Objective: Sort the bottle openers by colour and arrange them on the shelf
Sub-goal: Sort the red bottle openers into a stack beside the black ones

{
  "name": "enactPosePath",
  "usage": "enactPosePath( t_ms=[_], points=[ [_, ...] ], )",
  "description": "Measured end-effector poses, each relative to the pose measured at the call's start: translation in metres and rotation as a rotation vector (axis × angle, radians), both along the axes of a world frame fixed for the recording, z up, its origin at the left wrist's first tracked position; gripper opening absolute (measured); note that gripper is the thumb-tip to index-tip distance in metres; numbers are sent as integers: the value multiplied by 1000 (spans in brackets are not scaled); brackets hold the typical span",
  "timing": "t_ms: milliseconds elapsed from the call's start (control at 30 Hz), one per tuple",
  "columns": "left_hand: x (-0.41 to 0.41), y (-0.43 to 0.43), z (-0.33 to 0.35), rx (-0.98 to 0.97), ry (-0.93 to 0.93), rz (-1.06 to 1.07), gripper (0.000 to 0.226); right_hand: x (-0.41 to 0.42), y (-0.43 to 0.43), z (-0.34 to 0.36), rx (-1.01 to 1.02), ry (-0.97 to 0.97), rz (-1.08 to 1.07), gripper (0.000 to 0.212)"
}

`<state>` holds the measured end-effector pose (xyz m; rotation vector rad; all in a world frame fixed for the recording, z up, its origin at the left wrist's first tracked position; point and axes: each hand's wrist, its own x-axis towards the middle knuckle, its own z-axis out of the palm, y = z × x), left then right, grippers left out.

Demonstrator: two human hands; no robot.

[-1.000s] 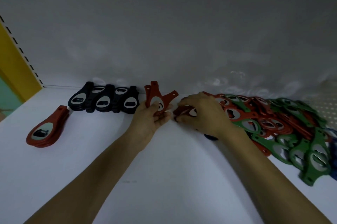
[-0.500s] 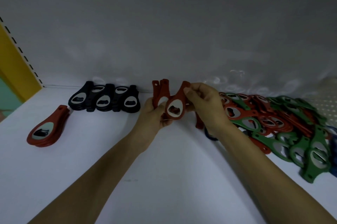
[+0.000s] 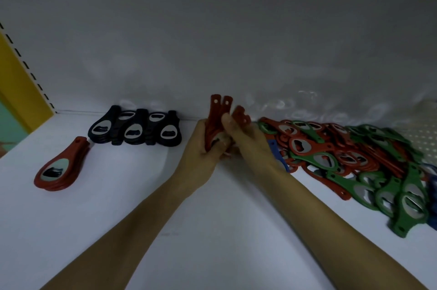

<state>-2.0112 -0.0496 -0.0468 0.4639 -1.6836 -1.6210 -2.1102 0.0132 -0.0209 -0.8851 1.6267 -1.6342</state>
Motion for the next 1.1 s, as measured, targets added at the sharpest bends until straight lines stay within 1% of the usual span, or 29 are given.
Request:
enactPosePath(
  t_ms=[33,100,133,200,267,300,333,367,400,433,467,500,533,567,600,633,700,767,833,867,967,1000,1033,1100],
  points=[
    [0,0,-3,-83,-49,3,40,3,-1,-3,15,14,63,42],
    [-1,1,-10,-249,-183,10,46,5,-2,-7,-20,21,35,18],
    [-1,1,-13,-307,-237,3,49,5,-3,-9,-44,24,4,15],
    [-1,1,-16,-343,-286,-27,46,5,-2,-14,-71,105,14,25],
    [0,0,-15,-328,-277,-25,32,4,-2,-13,-65,197,129,27],
    [1,0,-13,-284,-252,-29,23,1,-2,-10,-57,194,191,26],
    [1,0,-10,-194,-209,-36,14,-2,-1,-6,-76,164,205,25],
    [1,0,-7,-71,-155,-37,6,-8,0,-3,-97,145,163,26],
    [1,0,-5,39,-108,-21,4,-18,1,-3,-105,244,73,28],
    [2,-1,-2,115,-75,5,5,-29,3,-2,-72,475,-26,29],
    [2,-3,0,151,-61,27,7,-40,5,-3,21,806,-83,33],
    [2,-3,2,175,-56,38,10,-49,6,-7,140,1126,-81,42],
    [3,-4,3,191,-53,42,12,-56,5,-13,220,1349,-14,52],
    [4,-5,4,211,-50,43,13,-61,4,-17,275,1466,88,57],
    [4,-5,5,229,-44,43,14,-60,2,-18,303,1515,171,56],
    [4,-6,5,243,-42,43,15,-59,0,-19,306,1534,221,50],
    [4,-6,5,252,-44,39,17,-57,-7,-20,279,1569,248,37],
    [4,-6,5,258,-59,38,18,-54,-9,-18,236,1608,228,29],
    [4,-7,5,298,-42,50,19,-53,-8,-17,194,1601,222,21],
    [5,-7,5,327,-15,52,19,-52,-6,-15,165,1560,206,17],
    [6,-8,6,353,36,41,18,-50,1,-8,-6,1311,63,8],
    [6,-8,6,341,34,33,24,-48,2,-5,-75,1152,-8,6],
    [7,-8,7,325,25,31,33,-47,2,0,-146,919,-67,5],
    [6,-7,8,288,4,48,46,-43,3,10,-242,378,-103,9]
  ],
)
